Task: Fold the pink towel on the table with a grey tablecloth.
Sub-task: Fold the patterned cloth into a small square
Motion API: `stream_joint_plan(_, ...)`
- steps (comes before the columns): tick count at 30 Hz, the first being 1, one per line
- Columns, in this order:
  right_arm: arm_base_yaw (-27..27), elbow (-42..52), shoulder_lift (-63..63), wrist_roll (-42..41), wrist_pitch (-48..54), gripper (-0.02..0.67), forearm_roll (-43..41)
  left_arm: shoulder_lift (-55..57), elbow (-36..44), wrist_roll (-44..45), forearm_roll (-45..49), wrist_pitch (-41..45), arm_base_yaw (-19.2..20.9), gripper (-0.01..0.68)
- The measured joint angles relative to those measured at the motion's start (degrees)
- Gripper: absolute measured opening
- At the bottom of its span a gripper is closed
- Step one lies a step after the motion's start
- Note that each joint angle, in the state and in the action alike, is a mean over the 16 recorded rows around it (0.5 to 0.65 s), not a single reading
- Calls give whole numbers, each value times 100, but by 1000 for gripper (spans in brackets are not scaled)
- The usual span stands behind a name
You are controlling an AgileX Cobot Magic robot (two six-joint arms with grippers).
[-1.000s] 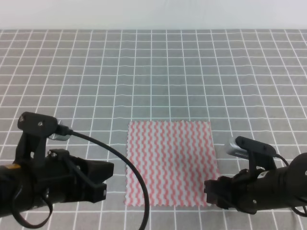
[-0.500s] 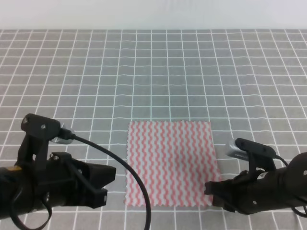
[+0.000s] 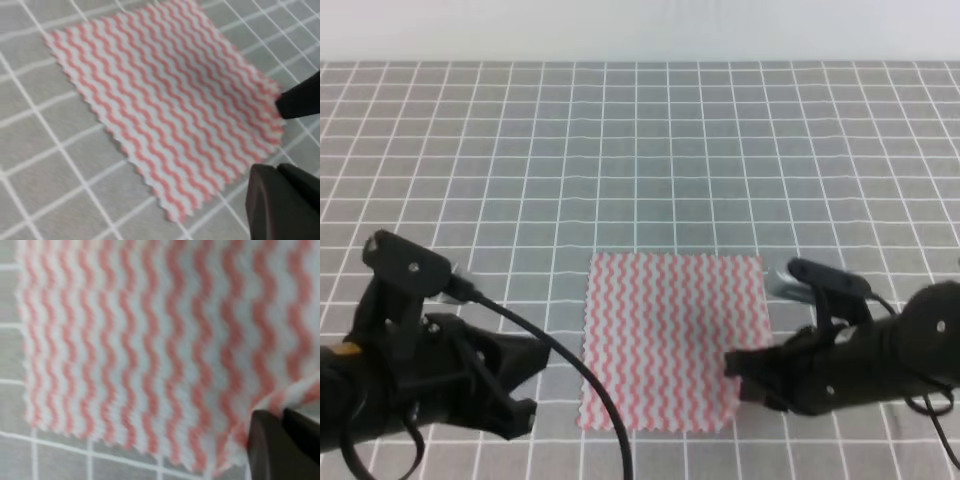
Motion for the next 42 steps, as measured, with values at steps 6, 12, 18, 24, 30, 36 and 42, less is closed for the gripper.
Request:
stream_joint_plan(6,0,-329,4,-91,-124,-14,-174,275,0,768,-44,-125,-23,-2)
stream_joint_plan(12,0,-565,22,-167,-289,-15,-247,645,0,1845,-441,-217,-186,-2)
stream_joint_plan(18,0,-668,63,-196,-466,-15,-238,971,-22,2754,-920,-329,-436,43)
stream_joint_plan(24,0,-692,94,-197,-612,-15,-199,1253,-108,3371,-1206,-427,-627,177)
stream_joint_plan(30,0,-711,99,-196,-735,-15,-153,1662,-248,3894,-1261,-369,-672,328)
stream_joint_plan(36,0,-754,93,-200,-776,-15,-117,2109,-368,4357,-1266,-420,-672,405)
stream_joint_plan(42,0,-795,73,-206,-792,-15,-92,2468,-461,4654,-1270,-529,-673,412)
